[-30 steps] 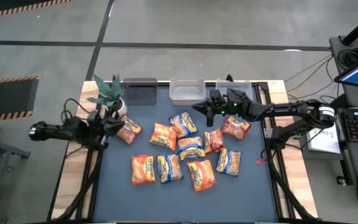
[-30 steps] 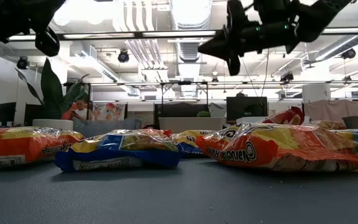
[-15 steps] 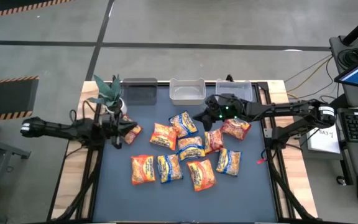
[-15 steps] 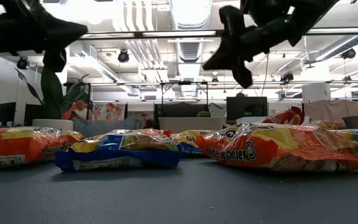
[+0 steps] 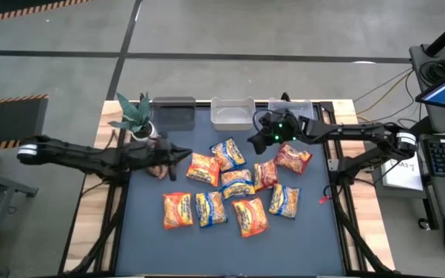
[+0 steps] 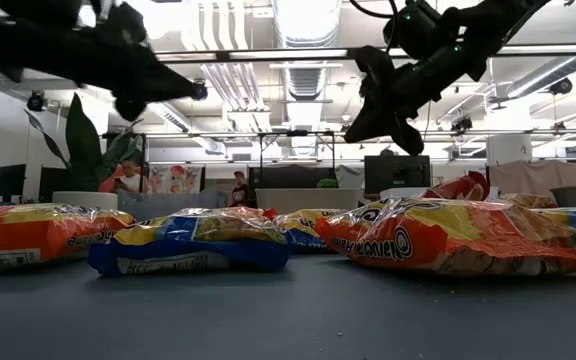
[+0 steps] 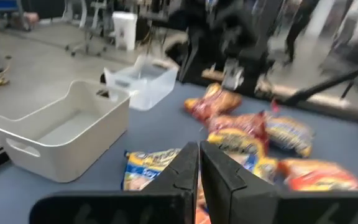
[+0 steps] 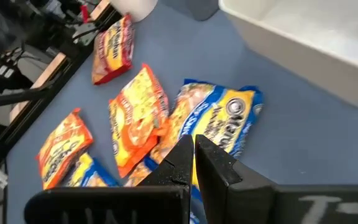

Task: Sort Maruchan noodles
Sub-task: Put the top blue noodle pack into the transparent white bin

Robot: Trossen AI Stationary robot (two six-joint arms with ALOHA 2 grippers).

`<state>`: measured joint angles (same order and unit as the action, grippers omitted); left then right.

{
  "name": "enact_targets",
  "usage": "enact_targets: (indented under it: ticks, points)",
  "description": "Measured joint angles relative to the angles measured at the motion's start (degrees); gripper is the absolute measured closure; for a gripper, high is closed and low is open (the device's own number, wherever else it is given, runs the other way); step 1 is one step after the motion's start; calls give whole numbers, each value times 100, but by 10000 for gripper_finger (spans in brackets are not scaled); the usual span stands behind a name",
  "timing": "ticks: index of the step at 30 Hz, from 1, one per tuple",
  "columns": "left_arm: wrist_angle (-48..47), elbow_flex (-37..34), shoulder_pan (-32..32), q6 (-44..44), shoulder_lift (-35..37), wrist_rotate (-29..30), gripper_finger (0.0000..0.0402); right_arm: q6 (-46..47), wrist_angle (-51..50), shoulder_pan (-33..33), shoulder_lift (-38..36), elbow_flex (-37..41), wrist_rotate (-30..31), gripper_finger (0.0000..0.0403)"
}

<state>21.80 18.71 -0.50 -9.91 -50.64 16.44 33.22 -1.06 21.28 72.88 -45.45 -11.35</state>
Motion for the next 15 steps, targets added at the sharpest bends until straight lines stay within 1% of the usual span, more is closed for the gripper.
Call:
enact_targets:
  ticks: [6,10,13,15]
  points:
    - [-310,785,-199,646,-1430,-138,402,17,2,1,0,0,-2,394]
    - [-524,1278,-371,962,-2328,-445,402,16,2,-95,0,0,213,394]
    - [-540,1627,-507,1129,-2952,-687,402,43,1,-102,0,2,252,394]
    - [-559,1862,-594,1197,-3349,-701,402,64,-5,-99,0,4,256,394]
